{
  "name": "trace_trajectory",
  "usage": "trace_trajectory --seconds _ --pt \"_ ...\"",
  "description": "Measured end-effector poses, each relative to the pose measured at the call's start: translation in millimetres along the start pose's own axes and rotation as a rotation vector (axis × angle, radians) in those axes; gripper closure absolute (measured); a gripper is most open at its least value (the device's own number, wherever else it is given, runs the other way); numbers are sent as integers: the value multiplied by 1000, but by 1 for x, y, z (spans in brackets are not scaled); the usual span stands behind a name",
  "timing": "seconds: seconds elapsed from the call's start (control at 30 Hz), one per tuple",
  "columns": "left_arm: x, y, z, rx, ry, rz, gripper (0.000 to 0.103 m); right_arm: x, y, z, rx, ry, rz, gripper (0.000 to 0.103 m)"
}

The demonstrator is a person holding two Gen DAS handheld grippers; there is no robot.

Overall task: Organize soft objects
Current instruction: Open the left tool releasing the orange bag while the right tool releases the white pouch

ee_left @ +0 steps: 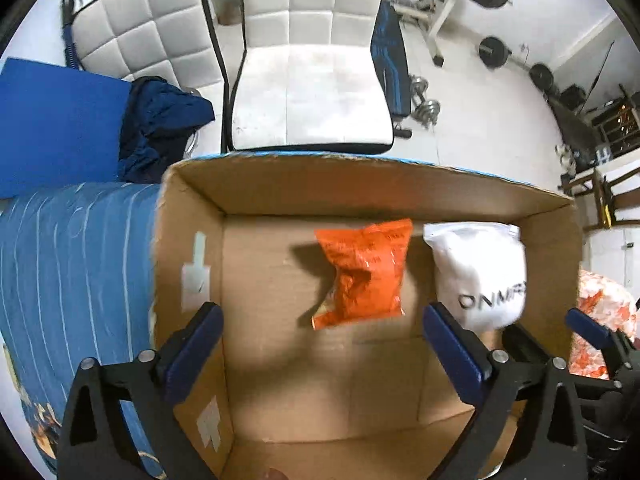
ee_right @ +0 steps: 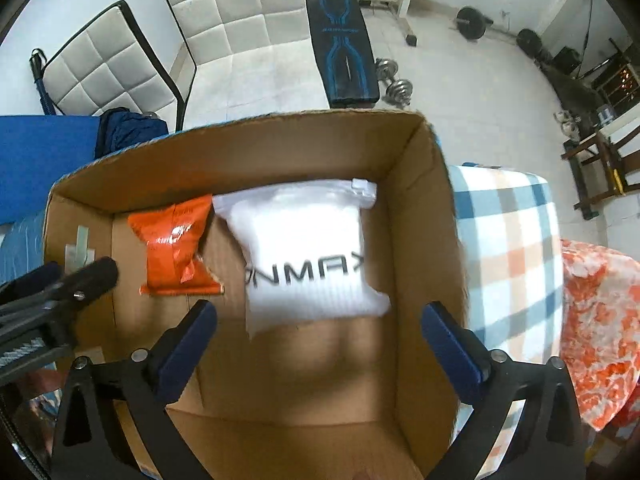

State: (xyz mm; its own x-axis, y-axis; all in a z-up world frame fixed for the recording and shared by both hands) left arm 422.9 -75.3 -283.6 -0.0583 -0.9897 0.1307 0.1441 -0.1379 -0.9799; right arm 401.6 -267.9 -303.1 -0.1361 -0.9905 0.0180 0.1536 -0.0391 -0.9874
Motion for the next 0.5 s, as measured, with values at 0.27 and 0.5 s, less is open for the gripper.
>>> trace_trajectory --seconds 0.27,0.5 --pt "4 -53 -41 134 20 32 1 -11 -39 -44 76 -39 -20 0" --pt "8 -99 -76 256 23 68 1 -9 -102 -87 186 -48 -26 0"
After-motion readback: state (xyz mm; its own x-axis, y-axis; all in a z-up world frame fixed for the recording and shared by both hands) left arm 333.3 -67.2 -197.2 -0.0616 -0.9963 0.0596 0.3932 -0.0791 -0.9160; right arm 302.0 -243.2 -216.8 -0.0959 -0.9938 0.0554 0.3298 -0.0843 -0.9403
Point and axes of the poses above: each gripper's, at about its wrist camera, not at the fingertips, and y roughly the way its jaws point, x to its right, z to its top, the point moved 3 cm from there along y, roughly the way its jaws point, and after that the axes turned 1 degree about -y, right-handed, at the moved point
